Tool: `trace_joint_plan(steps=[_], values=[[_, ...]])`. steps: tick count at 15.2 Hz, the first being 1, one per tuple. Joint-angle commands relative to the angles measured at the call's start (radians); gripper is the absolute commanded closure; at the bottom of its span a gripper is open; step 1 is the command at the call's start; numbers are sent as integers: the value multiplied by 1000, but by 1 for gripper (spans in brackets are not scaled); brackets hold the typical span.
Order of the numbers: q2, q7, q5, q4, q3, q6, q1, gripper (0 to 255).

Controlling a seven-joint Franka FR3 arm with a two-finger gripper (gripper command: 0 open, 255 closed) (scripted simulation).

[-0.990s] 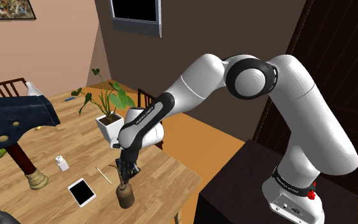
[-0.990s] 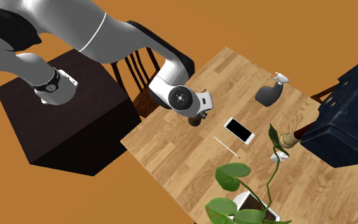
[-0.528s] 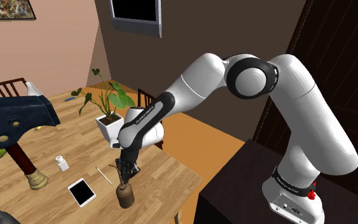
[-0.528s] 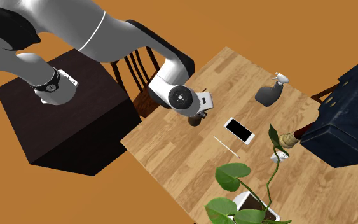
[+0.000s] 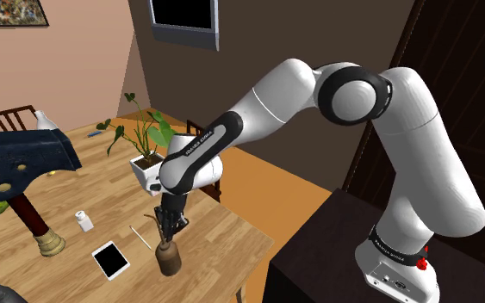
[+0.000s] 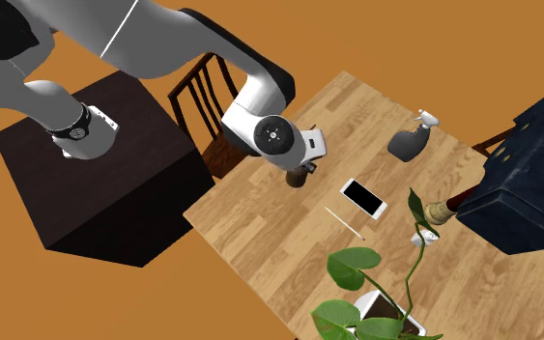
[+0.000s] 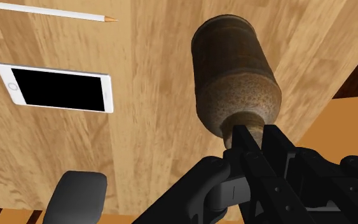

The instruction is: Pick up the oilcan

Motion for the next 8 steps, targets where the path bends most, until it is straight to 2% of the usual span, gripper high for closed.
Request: trace_joint_plan(steps=[1, 8], values=[[-19, 9, -4, -1, -3, -17, 0, 255], [-71, 32, -15, -8, -9, -58, 2, 255]])
